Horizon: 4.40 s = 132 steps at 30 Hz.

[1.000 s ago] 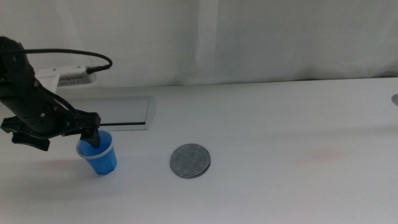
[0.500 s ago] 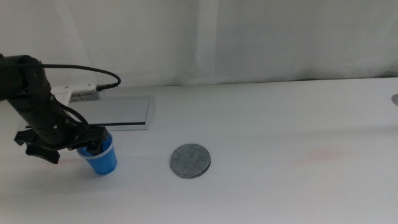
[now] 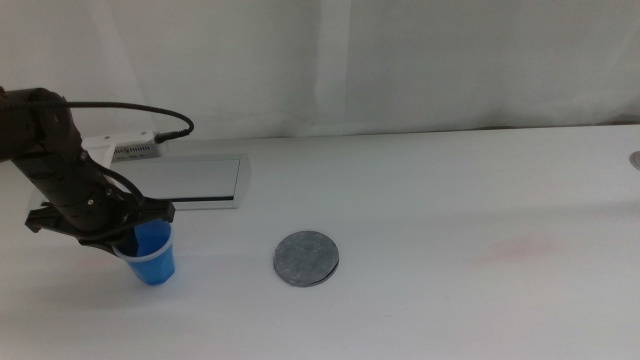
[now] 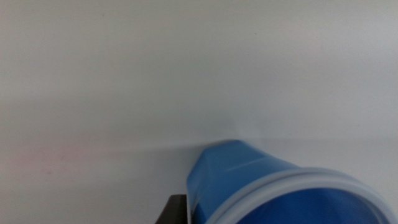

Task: Place an empty cup on a cup mat.

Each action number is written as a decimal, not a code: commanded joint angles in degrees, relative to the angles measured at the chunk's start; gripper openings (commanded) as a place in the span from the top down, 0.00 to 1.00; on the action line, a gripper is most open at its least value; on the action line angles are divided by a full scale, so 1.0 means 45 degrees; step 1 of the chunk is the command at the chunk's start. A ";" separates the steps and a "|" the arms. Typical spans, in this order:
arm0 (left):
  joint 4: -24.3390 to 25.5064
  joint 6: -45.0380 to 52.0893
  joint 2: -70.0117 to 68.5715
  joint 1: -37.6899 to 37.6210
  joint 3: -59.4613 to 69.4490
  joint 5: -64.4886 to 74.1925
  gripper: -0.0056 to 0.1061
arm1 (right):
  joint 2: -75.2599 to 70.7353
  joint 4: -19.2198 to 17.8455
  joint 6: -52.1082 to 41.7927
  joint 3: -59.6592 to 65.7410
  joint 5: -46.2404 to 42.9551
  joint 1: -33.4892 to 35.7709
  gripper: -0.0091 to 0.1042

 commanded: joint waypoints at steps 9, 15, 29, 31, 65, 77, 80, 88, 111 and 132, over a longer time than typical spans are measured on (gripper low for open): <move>-0.0889 -0.0077 -0.1760 -0.1612 -0.1726 0.0908 0.98 | -0.0034 -0.0014 -0.0057 0.0487 -0.0055 0.0036 0.94; -0.0889 -0.0621 -0.1465 -0.3827 -0.3849 0.1391 0.98 | -0.0034 -0.0014 -0.0057 0.0487 -0.0055 0.0036 0.94; -0.0939 -0.1369 0.0695 -0.5853 -0.4602 0.1813 0.98 | -0.0034 -0.0014 -0.0057 0.0487 -0.0055 0.0036 0.94; -0.0939 -0.1369 0.0945 -0.5853 -0.4602 0.2013 0.98 | -0.0034 -0.0014 -0.0057 0.0487 -0.0055 0.0036 0.94; -0.0985 -0.1341 0.2744 -0.6079 -0.4602 0.1644 0.96 | -0.0034 -0.0014 -0.0057 0.0487 -0.0055 0.0036 0.94; -0.0398 -0.1467 0.2744 -0.6079 -0.4602 0.1448 0.24 | -0.0034 -0.0014 -0.0057 0.0487 -0.0055 0.0036 0.94; -0.0398 -0.1467 0.2744 -0.6079 -0.4602 0.1425 0.12 | -0.0034 -0.0014 -0.0057 0.0487 -0.0055 0.0036 0.94; 0.0022 -0.1467 0.2588 -0.6079 -0.4631 0.1345 0.12 | -0.0034 -0.0014 -0.0057 0.0487 -0.0055 0.0036 0.94; 0.4266 -0.1659 -0.3355 -0.3781 -0.4659 0.0721 0.12 | -0.0034 -0.0014 -0.0057 0.0487 -0.0055 0.0036 0.94; 0.1312 0.1245 -1.0056 0.1143 -0.1203 -0.1641 0.17 | -0.0034 -0.0014 -0.0057 0.0487 -0.0055 0.0036 0.94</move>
